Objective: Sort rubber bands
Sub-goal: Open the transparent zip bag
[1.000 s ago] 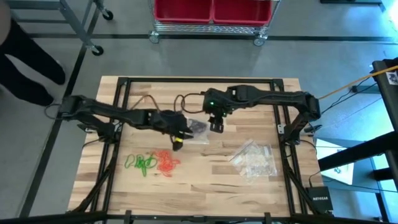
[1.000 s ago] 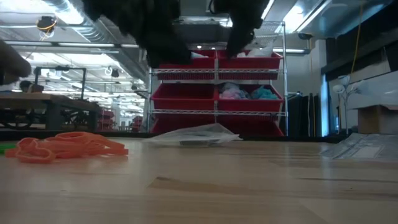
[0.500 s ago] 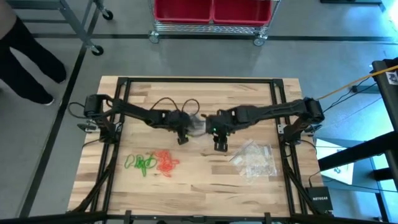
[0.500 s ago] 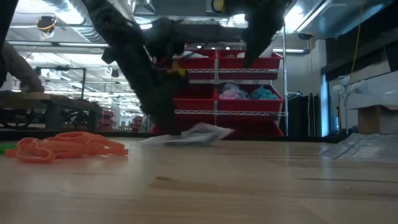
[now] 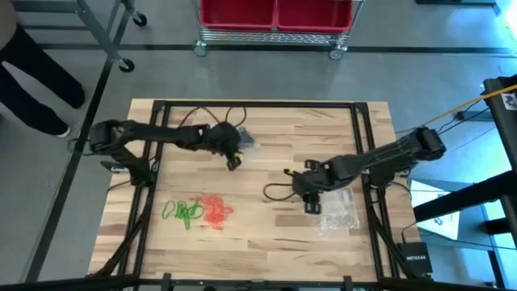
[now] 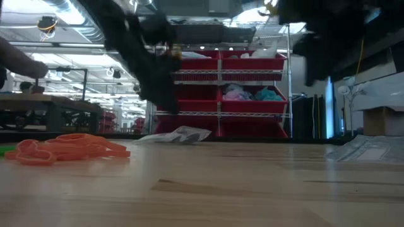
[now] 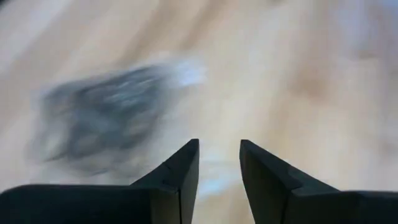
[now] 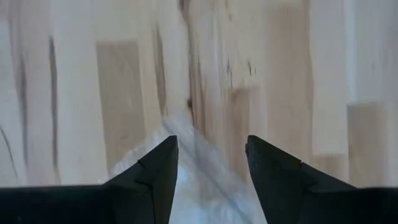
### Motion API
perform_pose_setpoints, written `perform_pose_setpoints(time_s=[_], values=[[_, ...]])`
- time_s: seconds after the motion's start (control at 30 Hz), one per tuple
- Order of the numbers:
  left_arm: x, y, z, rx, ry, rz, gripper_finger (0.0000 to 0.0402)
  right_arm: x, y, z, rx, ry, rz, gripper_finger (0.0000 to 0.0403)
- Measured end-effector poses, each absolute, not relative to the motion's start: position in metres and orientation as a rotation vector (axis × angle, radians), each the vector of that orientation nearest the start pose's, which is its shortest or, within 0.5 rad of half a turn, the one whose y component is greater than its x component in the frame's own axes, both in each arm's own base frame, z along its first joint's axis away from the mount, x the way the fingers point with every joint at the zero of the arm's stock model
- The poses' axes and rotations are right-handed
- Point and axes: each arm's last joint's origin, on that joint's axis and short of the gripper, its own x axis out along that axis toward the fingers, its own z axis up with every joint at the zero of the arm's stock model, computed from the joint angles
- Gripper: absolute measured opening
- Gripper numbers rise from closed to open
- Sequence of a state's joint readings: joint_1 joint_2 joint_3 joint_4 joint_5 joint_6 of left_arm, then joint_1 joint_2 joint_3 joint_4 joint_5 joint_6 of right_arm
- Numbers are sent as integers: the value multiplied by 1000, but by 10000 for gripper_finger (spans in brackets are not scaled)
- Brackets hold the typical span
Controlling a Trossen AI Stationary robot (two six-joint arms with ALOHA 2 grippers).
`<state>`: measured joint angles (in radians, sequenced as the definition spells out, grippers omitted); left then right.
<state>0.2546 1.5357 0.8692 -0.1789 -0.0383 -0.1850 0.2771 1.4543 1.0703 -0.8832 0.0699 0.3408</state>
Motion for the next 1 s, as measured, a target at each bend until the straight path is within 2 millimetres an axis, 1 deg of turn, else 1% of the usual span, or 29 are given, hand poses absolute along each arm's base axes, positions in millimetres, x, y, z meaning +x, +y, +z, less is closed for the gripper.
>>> perform_pose_setpoints(time_s=[0.07, 0.13, 0.2, 0.27, 0.33, 0.4, 0.5, 0.63, 0.77, 0.87, 1.0], values=[[295, 59, 205, -266, 765, 292, 109, 247, 68, 228, 74, 1263, -35, 182], [296, 40, 215, -264, 719, 240, 109, 235, 64, 214, 70, 1294, -34, 182], [297, 25, 219, -262, 698, 193, 109, 225, 63, 200, 83, 1334, -14, 182], [298, 11, 221, -259, 685, 152, 109, 219, 65, 189, 123, 1379, 45, 182], [299, 1, 221, -257, 683, 126, 109, 210, 71, 180, 160, 1439, 86, 182], [300, -4, 220, -248, 687, 127, 109, 205, 80, 175, 190, 1454, 102, 182], [300, -8, 219, -235, 685, 144, 109, 197, 88, 169, 167, 1464, 62, 182], [301, -9, 219, -223, 676, 172, 109, 203, 93, 154, 109, 1395, 8, 182], [301, -8, 219, -223, 674, 176, 109, 218, 91, 136, 112, 1376, -35, 182], [301, -8, 219, -226, 672, 176, 109, 236, 87, 132, 101, 1314, -35, 182], [301, -8, 219, -227, 669, 177, 109, 265, 78, 130, 68, 1194, -29, 182]])
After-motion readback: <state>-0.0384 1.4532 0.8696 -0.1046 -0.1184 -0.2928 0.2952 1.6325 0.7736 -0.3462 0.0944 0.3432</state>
